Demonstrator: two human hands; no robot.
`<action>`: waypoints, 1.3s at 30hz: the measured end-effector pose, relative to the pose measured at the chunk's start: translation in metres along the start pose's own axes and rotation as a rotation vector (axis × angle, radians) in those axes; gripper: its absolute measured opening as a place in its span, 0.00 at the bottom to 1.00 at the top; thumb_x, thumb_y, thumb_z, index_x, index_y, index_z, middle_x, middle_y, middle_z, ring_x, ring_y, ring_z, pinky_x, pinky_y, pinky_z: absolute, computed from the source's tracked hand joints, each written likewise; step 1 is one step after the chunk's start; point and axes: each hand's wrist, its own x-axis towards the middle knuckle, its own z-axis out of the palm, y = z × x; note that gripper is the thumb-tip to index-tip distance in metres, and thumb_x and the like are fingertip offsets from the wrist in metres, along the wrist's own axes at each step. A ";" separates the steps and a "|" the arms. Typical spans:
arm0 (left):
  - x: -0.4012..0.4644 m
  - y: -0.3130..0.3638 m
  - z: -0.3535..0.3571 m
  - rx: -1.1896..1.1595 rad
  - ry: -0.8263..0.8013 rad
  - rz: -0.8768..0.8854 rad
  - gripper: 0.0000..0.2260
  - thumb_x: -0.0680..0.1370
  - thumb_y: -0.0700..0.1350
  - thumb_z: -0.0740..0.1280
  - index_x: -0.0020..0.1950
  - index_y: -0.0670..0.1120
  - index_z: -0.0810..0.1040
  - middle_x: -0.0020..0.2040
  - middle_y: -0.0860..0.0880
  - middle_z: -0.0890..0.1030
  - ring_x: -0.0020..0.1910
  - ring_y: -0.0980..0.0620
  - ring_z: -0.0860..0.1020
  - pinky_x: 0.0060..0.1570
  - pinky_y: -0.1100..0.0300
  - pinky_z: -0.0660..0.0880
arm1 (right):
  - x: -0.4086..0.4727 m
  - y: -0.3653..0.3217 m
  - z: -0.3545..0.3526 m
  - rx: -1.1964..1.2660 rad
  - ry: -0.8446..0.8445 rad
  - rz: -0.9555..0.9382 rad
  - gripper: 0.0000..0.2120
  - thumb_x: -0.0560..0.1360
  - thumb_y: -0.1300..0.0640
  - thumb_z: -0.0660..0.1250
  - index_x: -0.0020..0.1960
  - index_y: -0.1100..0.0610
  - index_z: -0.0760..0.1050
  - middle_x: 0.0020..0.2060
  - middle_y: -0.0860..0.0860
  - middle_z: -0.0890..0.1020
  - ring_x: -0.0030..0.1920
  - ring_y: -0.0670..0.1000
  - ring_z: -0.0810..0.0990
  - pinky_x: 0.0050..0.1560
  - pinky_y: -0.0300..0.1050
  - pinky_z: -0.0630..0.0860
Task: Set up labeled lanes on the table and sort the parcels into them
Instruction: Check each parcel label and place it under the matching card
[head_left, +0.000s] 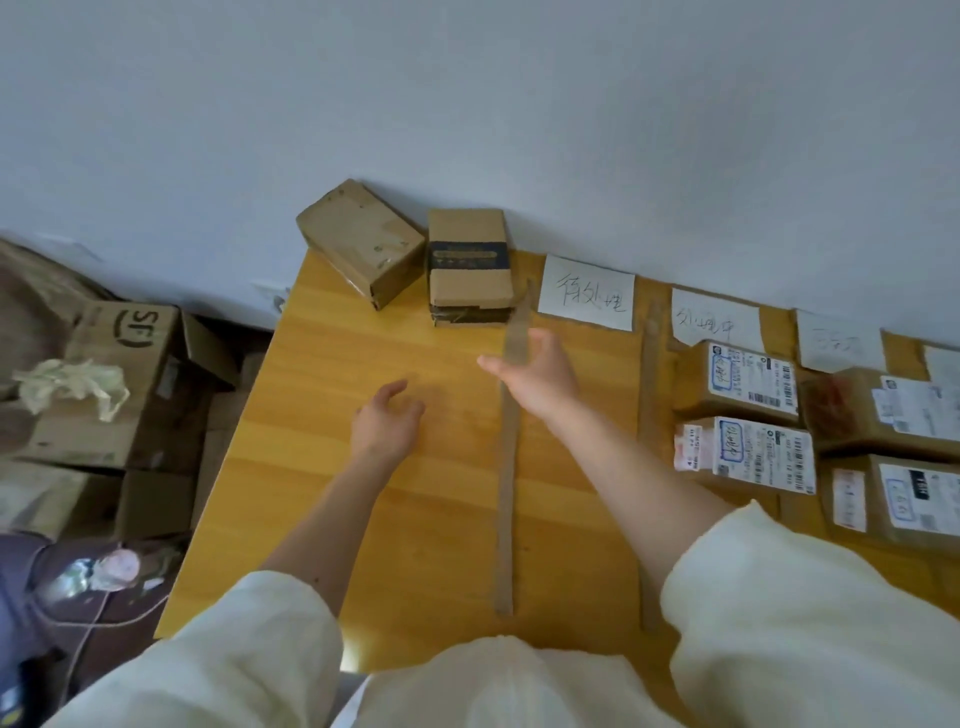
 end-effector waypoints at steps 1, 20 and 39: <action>0.007 -0.003 -0.005 0.058 0.019 0.027 0.19 0.78 0.51 0.65 0.69 0.53 0.71 0.67 0.44 0.74 0.67 0.42 0.69 0.63 0.49 0.71 | 0.006 -0.008 0.005 -0.030 0.032 -0.021 0.44 0.69 0.41 0.74 0.77 0.52 0.57 0.75 0.52 0.64 0.72 0.55 0.66 0.67 0.52 0.67; 0.046 -0.024 -0.014 0.534 -0.052 0.228 0.28 0.78 0.50 0.64 0.77 0.51 0.60 0.80 0.53 0.53 0.79 0.50 0.48 0.75 0.49 0.55 | 0.086 -0.073 0.071 -0.262 0.309 0.023 0.57 0.60 0.39 0.79 0.77 0.52 0.49 0.71 0.58 0.63 0.70 0.60 0.63 0.71 0.57 0.65; 0.043 -0.017 -0.020 0.426 -0.164 0.180 0.24 0.77 0.54 0.65 0.72 0.51 0.69 0.78 0.48 0.59 0.77 0.46 0.56 0.72 0.50 0.60 | 0.002 -0.033 0.017 0.182 0.258 -0.156 0.52 0.60 0.44 0.80 0.75 0.46 0.53 0.69 0.49 0.62 0.68 0.49 0.65 0.65 0.49 0.71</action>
